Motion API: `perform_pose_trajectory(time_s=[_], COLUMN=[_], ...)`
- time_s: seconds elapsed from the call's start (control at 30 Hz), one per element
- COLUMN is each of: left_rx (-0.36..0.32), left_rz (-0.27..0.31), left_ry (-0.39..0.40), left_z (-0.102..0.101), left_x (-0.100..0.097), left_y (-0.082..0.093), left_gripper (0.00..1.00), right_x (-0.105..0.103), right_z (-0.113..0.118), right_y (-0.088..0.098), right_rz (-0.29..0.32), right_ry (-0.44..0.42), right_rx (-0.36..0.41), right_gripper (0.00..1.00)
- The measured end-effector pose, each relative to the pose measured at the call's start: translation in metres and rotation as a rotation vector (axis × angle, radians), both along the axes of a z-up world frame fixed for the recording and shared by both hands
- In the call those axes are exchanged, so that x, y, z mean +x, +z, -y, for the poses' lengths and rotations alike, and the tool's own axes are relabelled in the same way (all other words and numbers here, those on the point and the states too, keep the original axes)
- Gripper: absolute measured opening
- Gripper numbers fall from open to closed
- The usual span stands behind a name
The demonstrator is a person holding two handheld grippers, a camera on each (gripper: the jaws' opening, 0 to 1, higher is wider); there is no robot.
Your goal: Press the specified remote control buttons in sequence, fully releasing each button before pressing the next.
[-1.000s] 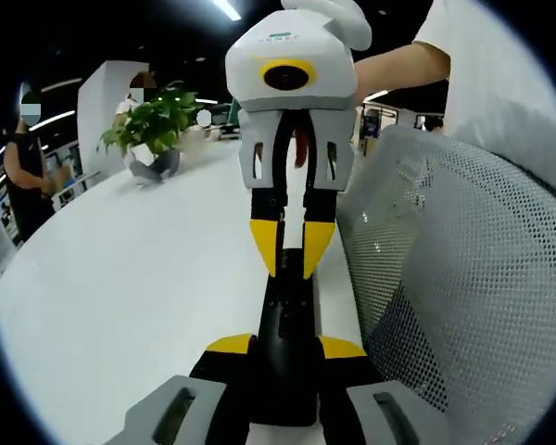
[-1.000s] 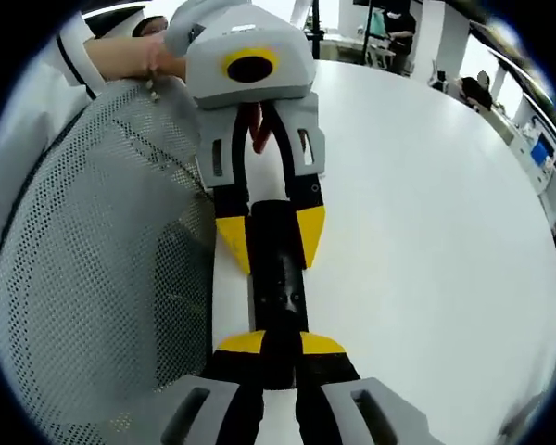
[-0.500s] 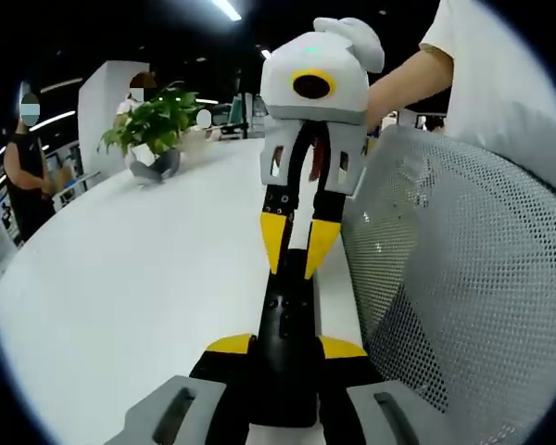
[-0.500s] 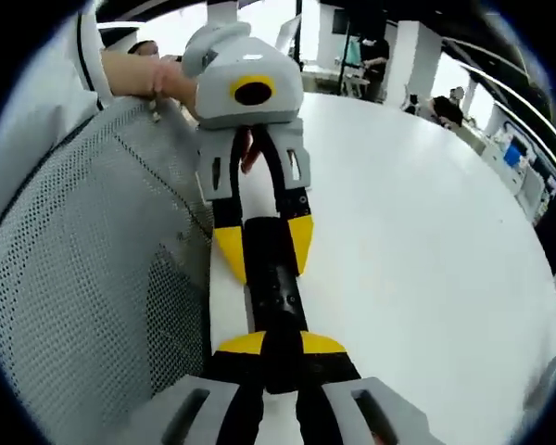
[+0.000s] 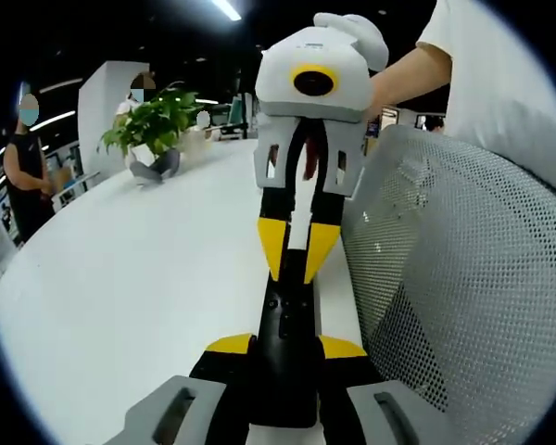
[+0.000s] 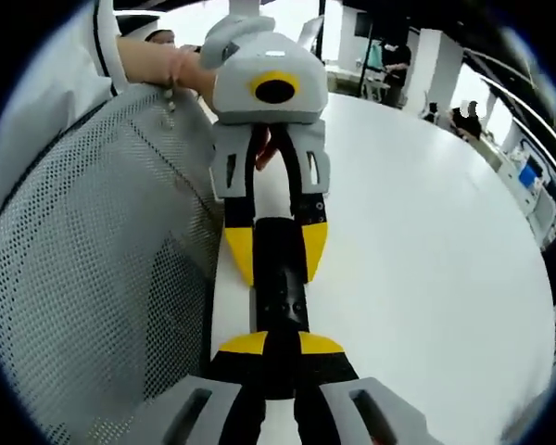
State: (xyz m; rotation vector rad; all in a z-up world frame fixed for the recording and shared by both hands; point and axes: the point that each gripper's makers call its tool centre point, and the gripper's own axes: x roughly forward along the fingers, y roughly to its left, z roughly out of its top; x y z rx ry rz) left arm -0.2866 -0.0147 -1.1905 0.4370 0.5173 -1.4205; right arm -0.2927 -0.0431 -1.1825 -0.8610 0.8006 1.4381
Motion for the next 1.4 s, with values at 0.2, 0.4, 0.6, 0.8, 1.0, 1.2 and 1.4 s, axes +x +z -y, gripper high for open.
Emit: perform_pose_trajectory(time_s=[0.2,0.4,0.6,0.8,1.0,1.2,1.4], left_rx=[0.002,0.004,0.002,0.001,0.000,0.000,-0.001], left_rz=[0.000,0.000,-0.002,-0.003,-0.003,-0.003,-0.004], left_ry=[0.001,0.003,0.007,0.007,0.006,0.006,0.008], left_z=[0.000,0.000,0.000,0.000,0.001,0.000,0.000], left_x=[0.000,0.000,0.000,0.000,0.000,0.000,0.000], left_y=[0.000,0.000,0.000,0.000,0.000,0.000,0.000], left_gripper=[0.25,0.25,0.25,0.25,0.25,0.25,0.25], right_x=[0.001,0.001,0.003,0.002,0.002,0.002,0.003], right_z=[-0.002,-0.002,-0.002,-0.008,-0.009,-0.009,-0.009], right_y=[-0.003,-0.001,0.001,0.001,0.000,-0.002,0.001], right_rz=[-0.005,0.022,0.001,0.068,0.031,0.033,0.024], right_ry=[0.084,-0.017,-0.135,-0.041,0.012,0.049,-0.006], right_rx=[-0.121,-0.025,0.129,0.082,-0.028,-0.098,0.018], right_gripper=[0.06,0.06,0.06,0.04,0.03,0.03,0.03])
